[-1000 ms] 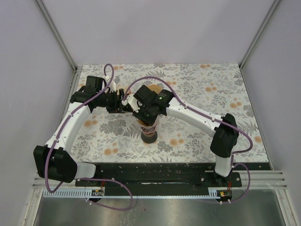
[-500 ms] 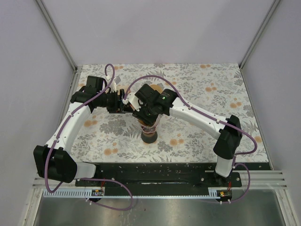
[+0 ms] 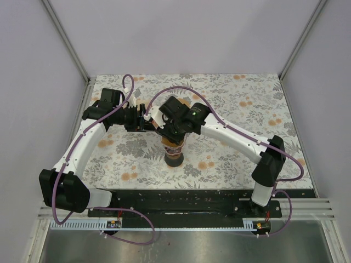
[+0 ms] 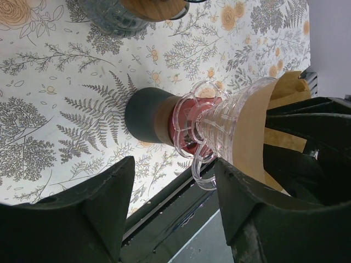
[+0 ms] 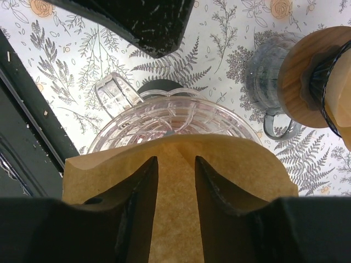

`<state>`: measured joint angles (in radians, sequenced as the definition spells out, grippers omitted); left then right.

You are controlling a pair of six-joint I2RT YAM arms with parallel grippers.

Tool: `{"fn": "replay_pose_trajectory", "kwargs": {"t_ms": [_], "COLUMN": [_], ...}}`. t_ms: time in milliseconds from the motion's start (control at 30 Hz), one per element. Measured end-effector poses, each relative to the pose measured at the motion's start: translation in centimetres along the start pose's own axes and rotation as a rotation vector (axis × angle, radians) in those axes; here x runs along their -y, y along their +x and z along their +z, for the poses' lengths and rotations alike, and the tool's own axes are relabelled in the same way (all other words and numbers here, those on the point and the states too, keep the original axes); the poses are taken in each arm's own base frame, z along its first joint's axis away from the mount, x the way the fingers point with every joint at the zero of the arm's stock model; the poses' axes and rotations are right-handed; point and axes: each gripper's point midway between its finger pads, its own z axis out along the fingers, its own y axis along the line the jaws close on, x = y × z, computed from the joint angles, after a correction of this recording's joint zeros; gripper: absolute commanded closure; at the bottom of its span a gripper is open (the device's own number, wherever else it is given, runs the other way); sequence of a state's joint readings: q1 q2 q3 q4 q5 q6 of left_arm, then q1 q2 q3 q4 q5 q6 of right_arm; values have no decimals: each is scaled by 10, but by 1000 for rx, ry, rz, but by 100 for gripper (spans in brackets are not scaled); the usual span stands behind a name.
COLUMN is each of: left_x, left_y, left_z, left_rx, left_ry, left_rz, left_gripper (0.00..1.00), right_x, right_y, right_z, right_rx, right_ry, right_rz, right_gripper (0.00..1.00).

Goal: Place the coffee filter in the dripper

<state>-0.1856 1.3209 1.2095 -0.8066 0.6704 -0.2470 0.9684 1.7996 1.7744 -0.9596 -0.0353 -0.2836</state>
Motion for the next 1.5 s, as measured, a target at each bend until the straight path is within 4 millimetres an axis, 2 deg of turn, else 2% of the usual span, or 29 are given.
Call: {"fn": "replay_pose_trajectory", "kwargs": {"t_ms": [100,233,433,767,900,1067,1200,1333,1433,1500], "left_x": [0,0,0,2,9,32,50,57,49,41], "left_y": [0,0,0,-1,-9,-24,-21,-17,-24,-30], "left_z": [0,0,0,-1,-5,-12,-9,-6,-5,-6], "left_rx": [0,0,-1,1,18,55,40,22,37,53], "left_ry": [0,0,1,3,9,32,57,60,14,-28], "left_rz": [3,4,8,26,66,180,257,293,304,307], "left_gripper": [36,36,36,35,34,35,35,35,35,34], "right_x": [0,0,-1,-3,0,25,54,75,89,106], "right_y": [0,-1,-3,-23,-28,-32,-27,-16,-3,10], "right_z": [-2,-3,-10,-38,-54,-80,-94,-90,-82,-79], "right_rx": [1,2,19,110,150,232,275,275,262,260], "right_ry": [0,-2,-5,-13,-1,57,113,144,162,193], "right_rz": [-1,0,-2,-2,25,120,227,316,384,450], "right_gripper": [59,53,53,52,48,49,48,43,38,34]}}
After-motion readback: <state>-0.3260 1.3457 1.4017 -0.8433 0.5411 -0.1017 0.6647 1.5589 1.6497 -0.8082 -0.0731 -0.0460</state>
